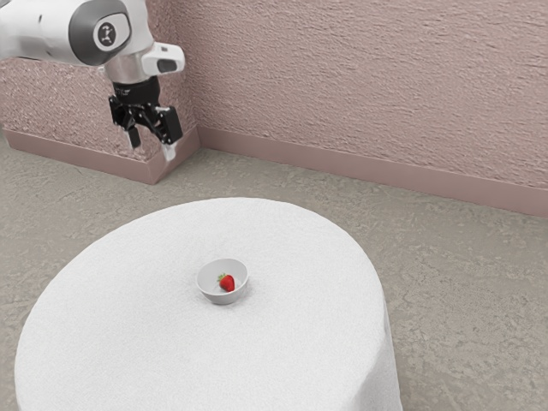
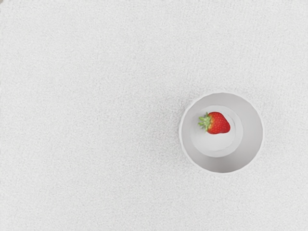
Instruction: Take strawberry from the bowl
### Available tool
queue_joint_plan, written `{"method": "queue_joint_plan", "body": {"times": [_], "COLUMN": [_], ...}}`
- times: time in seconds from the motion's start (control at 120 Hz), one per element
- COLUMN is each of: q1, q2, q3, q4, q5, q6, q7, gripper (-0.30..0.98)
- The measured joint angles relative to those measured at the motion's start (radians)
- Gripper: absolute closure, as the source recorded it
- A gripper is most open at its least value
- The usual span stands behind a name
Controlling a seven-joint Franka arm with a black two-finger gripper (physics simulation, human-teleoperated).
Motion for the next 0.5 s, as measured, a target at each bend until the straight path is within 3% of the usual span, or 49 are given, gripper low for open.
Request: {"method": "queue_joint_plan", "body": {"times": [0.292,0.5], "q1": [-0.009,-0.006], "q2": [0.005,0.006], "q3": [-0.001,-0.003], "q4": [-0.007,-0.186], "q5": [0.004,0.008], "q6": [0.025,0.164], "q7": [0.027,0.238], "gripper": [0.00,0.00]}}
